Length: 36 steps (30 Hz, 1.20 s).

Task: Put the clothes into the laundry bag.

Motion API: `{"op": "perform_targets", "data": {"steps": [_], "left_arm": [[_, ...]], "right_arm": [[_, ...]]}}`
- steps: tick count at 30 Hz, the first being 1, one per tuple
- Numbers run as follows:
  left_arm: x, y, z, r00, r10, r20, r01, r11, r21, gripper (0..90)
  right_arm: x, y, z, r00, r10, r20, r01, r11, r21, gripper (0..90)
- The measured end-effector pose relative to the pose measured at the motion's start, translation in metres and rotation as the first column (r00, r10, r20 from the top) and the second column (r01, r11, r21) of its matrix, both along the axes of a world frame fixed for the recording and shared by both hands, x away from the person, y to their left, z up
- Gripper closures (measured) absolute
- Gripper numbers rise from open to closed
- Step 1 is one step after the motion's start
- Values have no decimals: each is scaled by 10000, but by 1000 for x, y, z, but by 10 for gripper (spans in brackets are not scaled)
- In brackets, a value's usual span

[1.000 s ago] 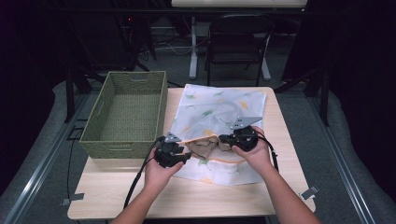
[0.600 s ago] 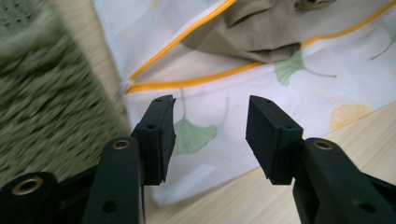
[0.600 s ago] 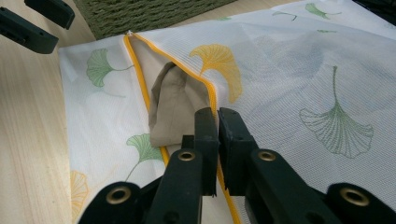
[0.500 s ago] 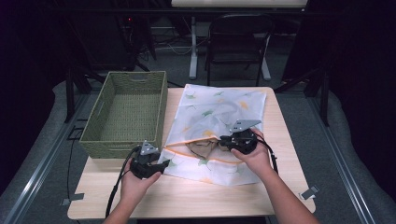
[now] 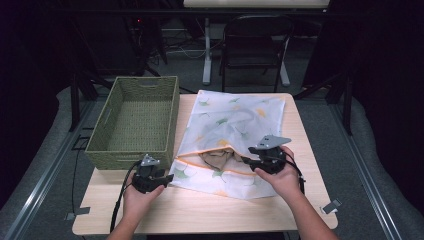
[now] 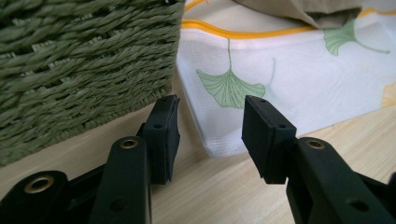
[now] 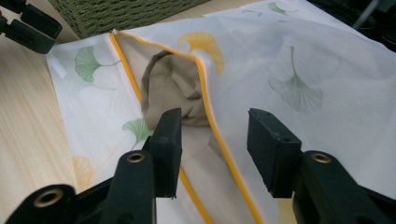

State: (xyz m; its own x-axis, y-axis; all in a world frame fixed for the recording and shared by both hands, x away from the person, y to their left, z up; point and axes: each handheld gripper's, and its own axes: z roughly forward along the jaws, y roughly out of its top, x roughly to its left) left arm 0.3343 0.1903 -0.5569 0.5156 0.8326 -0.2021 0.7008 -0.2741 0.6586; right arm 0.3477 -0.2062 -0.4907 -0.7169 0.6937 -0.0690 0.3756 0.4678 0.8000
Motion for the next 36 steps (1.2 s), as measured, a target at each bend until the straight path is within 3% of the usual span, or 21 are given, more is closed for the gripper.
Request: {"op": "perform_targets", "data": {"steps": [3,7,9,13,15,20,31,36], "left_arm": [[2,1,-3,9998,84,-162,-87,9997,-209,574],[2,-9,-6,9999,-56,90,52,9991,424,576],[4,-13,-9,10000,-40,-31,41,9992,398,574],[8,-16,-12,9999,-22,-149,29,9989,461,574],[9,-15,-13,9998,26,-202,-19,9993,361,585],[13,-13,-15,9993,64,-369,-61,10000,71,641],[13,-14,-14,9980,-196,-601,196,9998,-3,866],[10,-13,-11,9982,-241,-553,235,9997,-110,882]], "right_arm": [[-15,-11,-3,9991,-418,27,418,9990,-134,496],[-31,-29,-11,9946,-1023,201,1030,9938,-412,471],[-36,-40,-18,9886,-1493,216,1497,9886,-185,464],[-35,-58,-33,9774,-2090,-306,2098,9775,234,467],[-32,-63,-39,9697,-2318,-774,2359,9706,484,470],[-31,-70,-45,9623,-2471,-1140,2548,9652,584,468],[-35,-74,-51,9550,-2440,-1687,2602,9621,813,447],[-37,-74,-52,9495,-2331,-2102,2544,9638,803,530]]}}
